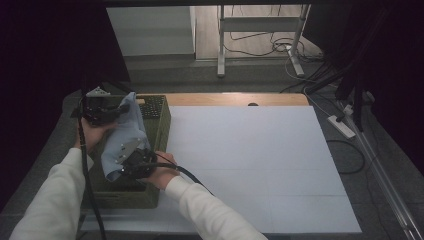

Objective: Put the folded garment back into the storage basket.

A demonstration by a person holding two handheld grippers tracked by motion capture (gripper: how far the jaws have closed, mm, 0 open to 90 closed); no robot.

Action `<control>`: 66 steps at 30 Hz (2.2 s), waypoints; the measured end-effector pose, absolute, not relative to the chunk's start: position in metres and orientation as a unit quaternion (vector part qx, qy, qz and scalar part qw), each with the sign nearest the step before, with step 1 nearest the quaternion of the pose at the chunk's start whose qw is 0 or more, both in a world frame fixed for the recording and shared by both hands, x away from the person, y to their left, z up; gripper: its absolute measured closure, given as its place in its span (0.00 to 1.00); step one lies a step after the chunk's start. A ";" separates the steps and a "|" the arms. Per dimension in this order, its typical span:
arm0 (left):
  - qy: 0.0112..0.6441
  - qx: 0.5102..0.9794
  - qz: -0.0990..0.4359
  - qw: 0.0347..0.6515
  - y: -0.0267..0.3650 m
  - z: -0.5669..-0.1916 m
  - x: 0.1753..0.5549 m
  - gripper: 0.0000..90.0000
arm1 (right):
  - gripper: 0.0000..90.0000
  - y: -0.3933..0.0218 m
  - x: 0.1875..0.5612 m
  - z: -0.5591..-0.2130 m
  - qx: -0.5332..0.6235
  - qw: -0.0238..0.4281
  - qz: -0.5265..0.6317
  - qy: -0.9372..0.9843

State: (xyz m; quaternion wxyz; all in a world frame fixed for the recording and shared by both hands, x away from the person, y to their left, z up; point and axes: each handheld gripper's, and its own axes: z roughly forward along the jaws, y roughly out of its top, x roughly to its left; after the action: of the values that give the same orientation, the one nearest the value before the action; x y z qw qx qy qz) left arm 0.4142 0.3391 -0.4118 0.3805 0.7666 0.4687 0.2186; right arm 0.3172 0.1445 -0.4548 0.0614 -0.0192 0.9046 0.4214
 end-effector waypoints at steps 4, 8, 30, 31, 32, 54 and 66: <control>0.471 0.769 0.215 0.375 0.339 -0.418 0.420 0.91 | 0.85 0.151 0.320 -0.457 -0.016 0.065 0.408 0.910; 0.473 0.773 0.207 0.368 0.338 -0.426 0.425 0.91 | 0.85 0.154 0.324 -0.460 -0.011 0.065 0.405 0.912; 0.486 0.803 0.156 0.308 0.332 -0.463 0.444 0.89 | 0.84 0.161 0.324 -0.468 -0.017 0.069 0.374 0.925; 0.486 0.804 0.155 0.305 0.332 -0.464 0.444 0.89 | 0.84 0.162 0.324 -0.468 -0.016 0.069 0.374 0.925; 0.487 0.805 0.153 0.302 0.332 -0.465 0.444 0.89 | 0.84 0.162 0.324 -0.468 -0.016 0.069 0.374 0.925; 0.515 0.802 0.142 0.266 0.329 -0.461 0.451 0.13 | 0.57 0.149 0.323 -0.457 0.010 0.078 0.425 0.902; 0.523 0.777 0.162 0.311 0.339 -0.443 0.442 0.14 | 0.57 0.129 0.330 -0.448 0.027 0.081 0.445 0.891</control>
State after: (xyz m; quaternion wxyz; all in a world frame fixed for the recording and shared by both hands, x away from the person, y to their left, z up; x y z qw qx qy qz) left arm 0.4420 0.3393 -0.4430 0.3112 0.7771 0.5226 0.1615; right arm 0.3297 0.1295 -0.4481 0.0809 0.0270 0.8913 0.4452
